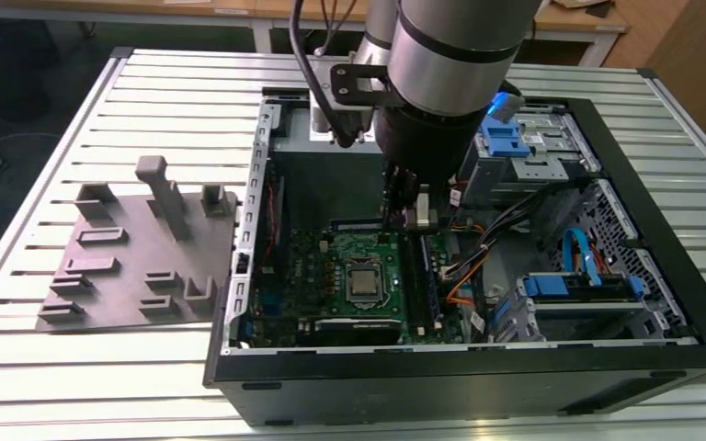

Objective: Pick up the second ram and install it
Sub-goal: 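Pick up the second ram and move it above second insertion slot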

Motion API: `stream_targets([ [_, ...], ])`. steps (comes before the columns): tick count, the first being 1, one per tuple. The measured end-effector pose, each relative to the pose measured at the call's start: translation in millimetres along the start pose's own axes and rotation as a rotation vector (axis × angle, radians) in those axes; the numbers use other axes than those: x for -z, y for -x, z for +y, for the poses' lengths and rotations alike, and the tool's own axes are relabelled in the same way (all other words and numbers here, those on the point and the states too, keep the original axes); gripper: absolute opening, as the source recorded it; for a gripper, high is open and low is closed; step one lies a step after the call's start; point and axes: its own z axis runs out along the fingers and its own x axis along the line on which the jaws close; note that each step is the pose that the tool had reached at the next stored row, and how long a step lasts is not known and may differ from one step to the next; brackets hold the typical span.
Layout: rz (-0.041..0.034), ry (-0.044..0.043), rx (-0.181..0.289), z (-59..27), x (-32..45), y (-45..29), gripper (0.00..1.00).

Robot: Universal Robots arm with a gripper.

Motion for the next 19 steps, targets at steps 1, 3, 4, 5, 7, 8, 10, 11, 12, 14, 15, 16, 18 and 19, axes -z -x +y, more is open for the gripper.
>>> stream_targets([
  [1,0.0,0.0,0.0,-0.1,-1.1,-0.1,0.14],
  [3,0.0,0.0,0.0,-0.2,-3.6,-0.3,0.14],
  [4,0.0,0.0,0.0,-0.3,-4.8,-0.3,0.14],
  [5,0.0,0.0,0.0,-0.3,-6.1,-0.4,0.14],
  [7,0.0001,0.0,0.0,-0.4,-8.5,-0.6,0.14],
  [8,0.0,0.0,0.0,-0.5,-9.6,-0.7,0.14],
  [10,0.0,0.0,0.0,-0.7,-11.5,-0.8,0.14],
  [11,0.0,0.0,0.0,-0.8,-12.5,-0.9,0.14],
  [12,0.0,0.0,0.0,-0.9,-13.4,-1.0,0.14],
  [14,0.0,0.0,0.0,-1.1,-15.5,-1.1,0.14],
  [15,0.0,0.0,0.0,-1.2,-16.8,-1.2,0.14],
  [16,0.0,0.0,0.0,-1.4,-18.0,-1.3,0.14],
  [18,0.0001,0.0,0.0,-1.8,-20.8,-1.5,0.14],
  [19,0.0001,0.0,0.0,-2.1,-22.4,-1.6,0.14],
])
